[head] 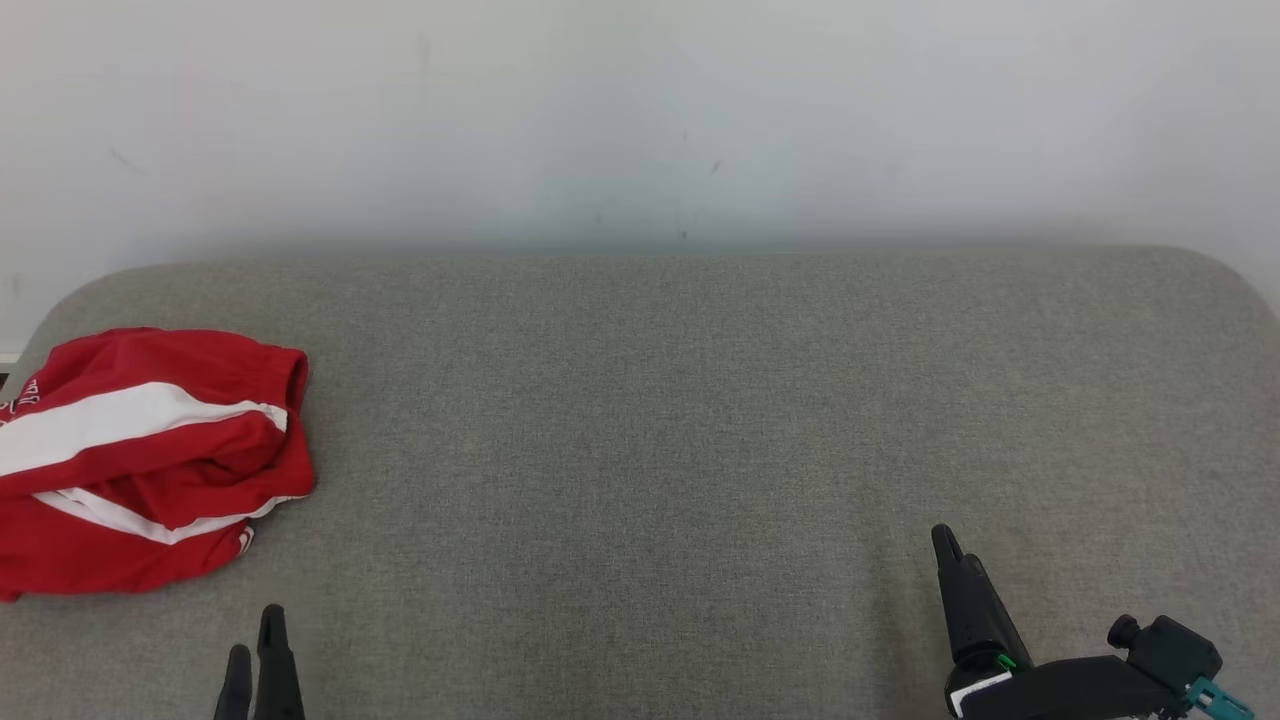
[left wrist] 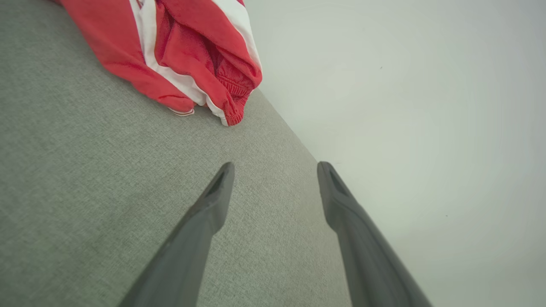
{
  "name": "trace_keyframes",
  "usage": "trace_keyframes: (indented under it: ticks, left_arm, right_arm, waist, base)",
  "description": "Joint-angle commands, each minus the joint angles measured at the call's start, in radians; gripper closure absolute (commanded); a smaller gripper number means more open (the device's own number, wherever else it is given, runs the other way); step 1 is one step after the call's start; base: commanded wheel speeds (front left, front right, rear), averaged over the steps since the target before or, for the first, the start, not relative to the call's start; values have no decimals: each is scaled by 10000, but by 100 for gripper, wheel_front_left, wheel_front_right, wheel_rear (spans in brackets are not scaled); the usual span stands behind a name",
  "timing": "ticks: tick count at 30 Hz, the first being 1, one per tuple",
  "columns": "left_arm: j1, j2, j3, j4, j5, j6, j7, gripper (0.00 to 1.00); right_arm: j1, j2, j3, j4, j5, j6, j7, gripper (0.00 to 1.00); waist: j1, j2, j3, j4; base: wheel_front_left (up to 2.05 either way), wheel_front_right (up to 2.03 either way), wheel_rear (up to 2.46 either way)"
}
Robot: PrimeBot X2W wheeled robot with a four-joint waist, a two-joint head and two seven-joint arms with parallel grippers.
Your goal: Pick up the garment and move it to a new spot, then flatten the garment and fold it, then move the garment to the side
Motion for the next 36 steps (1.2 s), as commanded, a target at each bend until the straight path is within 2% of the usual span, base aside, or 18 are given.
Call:
trace_keyframes:
  ticks: [1, 12, 25, 36]
  left_arm:
    - [-158, 65, -28, -155, 210, -4, -61, 0]
    - [-253, 145, -518, 30, 2539, 392, -411, 0]
    - [-333, 373, -944, 225, 4140, 527, -753, 0]
    - [-286, 351, -1075, 290, 5243, 582, -1009, 0]
  right_arm:
    - [-22, -3, 31, -158, -175, -7, -76, 0]
    - [60, -2, 217, -91, -2405, -8, -496, 0]
    - [140, -2, 259, 18, -4104, -11, -907, 0]
    - [236, -1, 237, 106, -5267, -12, -1218, 0]
  waist:
    - [0, -1, 0, 0]
    - [0, -1, 6, -13]
    - [0, -1, 22, -16]
    - [0, -1, 14, -7]
  base:
    - [0, 0, 0]
    - [0, 0, 0]
    - [0, 0, 0]
    - [0, 0, 0]
